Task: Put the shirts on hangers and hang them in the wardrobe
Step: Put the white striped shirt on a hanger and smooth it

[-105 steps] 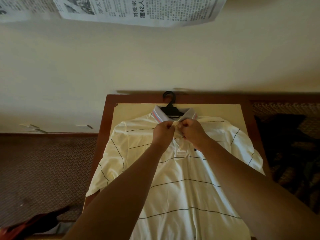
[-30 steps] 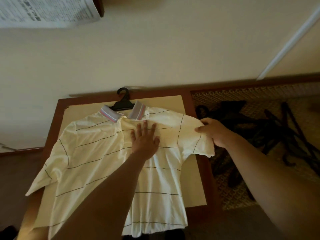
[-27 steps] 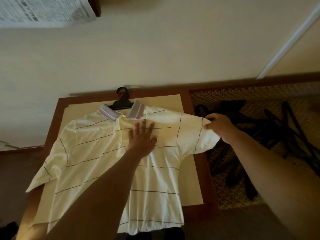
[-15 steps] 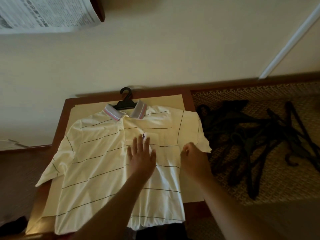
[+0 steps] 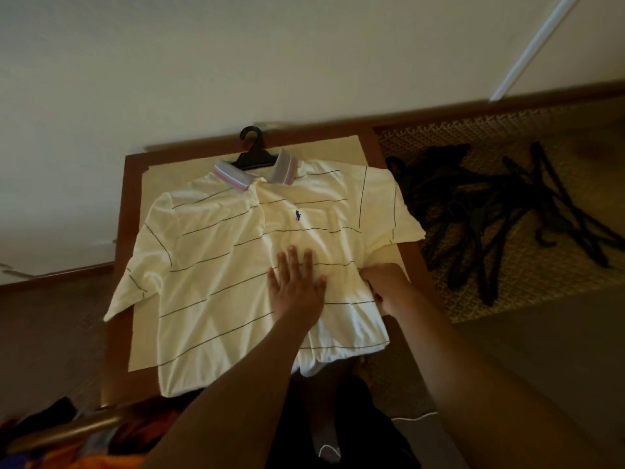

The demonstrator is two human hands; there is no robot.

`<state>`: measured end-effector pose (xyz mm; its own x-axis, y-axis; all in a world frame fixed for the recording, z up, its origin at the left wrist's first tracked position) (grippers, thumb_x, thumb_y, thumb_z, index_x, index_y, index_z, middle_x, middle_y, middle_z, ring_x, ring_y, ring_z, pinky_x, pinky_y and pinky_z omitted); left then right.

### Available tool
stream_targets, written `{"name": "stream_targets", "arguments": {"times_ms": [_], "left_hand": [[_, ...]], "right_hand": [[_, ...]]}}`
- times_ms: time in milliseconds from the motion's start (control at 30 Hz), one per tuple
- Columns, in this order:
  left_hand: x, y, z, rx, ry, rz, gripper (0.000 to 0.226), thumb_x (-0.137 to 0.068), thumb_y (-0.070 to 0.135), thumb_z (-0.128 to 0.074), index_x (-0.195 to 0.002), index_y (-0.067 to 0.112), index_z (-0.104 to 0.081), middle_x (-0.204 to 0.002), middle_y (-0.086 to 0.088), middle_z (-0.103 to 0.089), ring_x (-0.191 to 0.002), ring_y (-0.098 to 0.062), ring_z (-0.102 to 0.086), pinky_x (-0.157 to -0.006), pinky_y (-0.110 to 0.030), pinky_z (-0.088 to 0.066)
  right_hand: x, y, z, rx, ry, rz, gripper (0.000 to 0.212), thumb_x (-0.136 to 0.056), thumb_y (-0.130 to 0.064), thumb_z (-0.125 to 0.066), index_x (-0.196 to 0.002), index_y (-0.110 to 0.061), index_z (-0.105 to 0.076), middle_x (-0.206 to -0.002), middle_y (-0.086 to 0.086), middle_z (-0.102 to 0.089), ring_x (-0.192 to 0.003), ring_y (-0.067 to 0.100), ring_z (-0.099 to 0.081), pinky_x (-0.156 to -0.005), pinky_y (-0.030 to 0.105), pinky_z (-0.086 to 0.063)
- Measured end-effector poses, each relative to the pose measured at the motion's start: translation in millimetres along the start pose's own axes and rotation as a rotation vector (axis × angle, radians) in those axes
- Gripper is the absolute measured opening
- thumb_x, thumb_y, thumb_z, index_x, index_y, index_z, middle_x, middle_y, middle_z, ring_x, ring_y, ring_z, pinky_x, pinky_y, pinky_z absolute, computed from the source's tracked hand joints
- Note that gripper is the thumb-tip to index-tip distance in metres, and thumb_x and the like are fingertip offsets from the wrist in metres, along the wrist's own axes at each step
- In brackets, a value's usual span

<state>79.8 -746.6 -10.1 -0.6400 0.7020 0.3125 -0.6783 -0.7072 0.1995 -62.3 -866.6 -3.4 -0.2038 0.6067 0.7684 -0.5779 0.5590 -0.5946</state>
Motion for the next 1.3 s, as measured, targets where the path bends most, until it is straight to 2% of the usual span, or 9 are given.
{"name": "stream_targets", "arguments": {"times_ms": [167,267,333,500,667,767,867,1067,1300], "left_hand": [[-1,-10,2,0.058,-0.014,-0.027,0.066,-0.098,0.056,-0.012,-0.151,0.026,0.013,-0.158,-0.007,0.022,-0.145,-0.024,0.020,-0.117,-0.044,0.009],[1,-13,3,0.021,0.003,-0.072,0.067,-0.097,0.058,-0.013,-0.152,0.027,0.008,-0.160,-0.007,0.017,-0.146,-0.024,0.018,-0.117,-0.045,0.010],[4,-13,3,0.032,0.009,-0.087,0.066,-0.097,0.057,-0.012,-0.152,0.027,0.010,-0.159,-0.008,0.018,-0.146,-0.025,0.020,-0.117,-0.046,0.010],[42,-26,0,0.031,0.046,-0.042,0.063,-0.098,0.052,-0.007,-0.151,0.025,0.015,-0.158,-0.006,0.021,-0.144,-0.024,0.023,-0.115,-0.044,0.015],[67,-60,-11,-0.005,0.094,0.007,0.069,-0.089,0.057,0.009,-0.149,0.024,0.018,-0.156,-0.002,0.023,-0.143,-0.021,0.022,-0.116,-0.041,0.015],[69,-73,-2,0.060,0.130,0.029,0.070,-0.088,0.056,0.012,-0.148,0.022,0.016,-0.157,-0.003,0.019,-0.144,-0.021,0.020,-0.115,-0.039,0.015],[77,-87,3,0.103,0.157,0.069,0.072,-0.086,0.059,0.017,-0.147,0.022,0.015,-0.155,-0.001,0.020,-0.144,-0.018,0.020,-0.116,-0.039,0.016],[95,-151,-6,-0.003,0.123,0.097,0.074,-0.088,0.059,0.010,-0.150,0.018,0.013,-0.159,-0.003,0.015,-0.146,-0.018,0.017,-0.118,-0.036,0.013],[107,-196,13,0.010,0.175,0.022,0.072,-0.091,0.058,0.000,-0.152,0.019,0.002,-0.159,0.000,0.009,-0.146,-0.017,0.011,-0.118,-0.037,0.010]], "right_hand": [[-5,-18,52,-0.011,0.107,0.089,0.015,-0.091,-0.005,-0.052,-0.080,-0.013,-0.056,-0.088,0.013,-0.058,-0.073,0.024,-0.056,-0.080,0.048,-0.054],[-1,-27,74,-0.007,0.202,0.172,0.021,-0.091,-0.003,-0.051,-0.079,-0.020,-0.056,-0.095,0.007,-0.057,-0.077,0.019,-0.054,-0.078,0.042,-0.051],[1,-17,70,0.011,0.225,0.160,0.009,-0.090,-0.006,-0.055,-0.092,-0.013,-0.059,-0.093,0.005,-0.057,-0.082,0.020,-0.054,-0.072,0.036,-0.049],[-4,17,44,0.143,0.089,0.075,0.037,-0.086,-0.008,-0.061,-0.123,-0.011,-0.058,-0.118,0.012,-0.058,-0.106,0.031,-0.057,-0.092,0.045,-0.050],[15,-13,60,0.421,0.411,0.324,0.034,-0.083,-0.002,-0.052,-0.116,-0.010,-0.055,-0.112,0.012,-0.054,-0.094,0.026,-0.054,-0.069,0.034,-0.047],[49,-36,33,0.642,0.588,0.599,0.038,-0.084,-0.008,-0.059,-0.122,-0.009,-0.054,-0.121,0.014,-0.052,-0.109,0.033,-0.054,-0.081,0.038,-0.049],[70,-19,-50,0.819,0.396,0.873,0.048,-0.091,-0.028,-0.044,-0.131,-0.001,-0.049,-0.134,0.022,-0.048,-0.124,0.038,-0.046,-0.098,0.051,-0.043],[52,37,-100,1.296,0.199,0.864,0.070,-0.095,-0.053,-0.010,-0.152,-0.013,-0.022,-0.159,0.013,-0.016,-0.147,0.032,-0.014,-0.116,0.050,-0.010],[62,27,-111,1.246,0.199,0.890,0.068,-0.096,-0.051,-0.021,-0.141,-0.006,-0.043,-0.150,0.021,-0.035,-0.138,0.041,-0.034,-0.108,0.060,-0.028]]}}
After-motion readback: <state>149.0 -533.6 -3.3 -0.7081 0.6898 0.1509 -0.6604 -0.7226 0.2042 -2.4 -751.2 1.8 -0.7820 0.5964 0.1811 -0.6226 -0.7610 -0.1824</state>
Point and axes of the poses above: each hand's wrist, its own x-axis away from the middle knuckle, its own z-axis out of the back of the hand, y = z × x, the point moved 9 cm from there along -x, towards the middle knuckle
